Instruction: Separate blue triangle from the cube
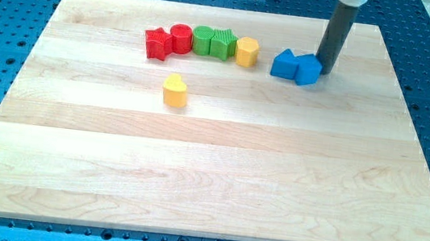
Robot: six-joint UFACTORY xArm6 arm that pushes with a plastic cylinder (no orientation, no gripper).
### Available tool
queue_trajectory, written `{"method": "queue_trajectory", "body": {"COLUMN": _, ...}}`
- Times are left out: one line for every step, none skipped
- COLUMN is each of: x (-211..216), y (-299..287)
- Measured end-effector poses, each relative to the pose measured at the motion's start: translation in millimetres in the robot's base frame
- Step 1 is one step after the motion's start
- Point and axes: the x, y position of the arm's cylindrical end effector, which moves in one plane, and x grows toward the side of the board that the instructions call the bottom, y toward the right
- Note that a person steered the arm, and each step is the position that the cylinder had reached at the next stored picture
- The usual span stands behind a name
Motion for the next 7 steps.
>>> {"method": "queue_trajectory", "body": {"x": 16.6, "y": -17.0}}
{"method": "queue_trajectory", "body": {"x": 17.0, "y": -28.5}}
{"method": "queue_trajectory", "body": {"x": -3.6, "y": -15.6}}
{"method": "queue_trajectory", "body": {"x": -36.3, "y": -25.9}}
{"method": "queue_trajectory", "body": {"x": -28.1, "y": -80.2}}
{"method": "queue_trajectory", "body": {"x": -10.0, "y": -122.4}}
{"method": "queue_trajectory", "body": {"x": 2.1, "y": -123.6}}
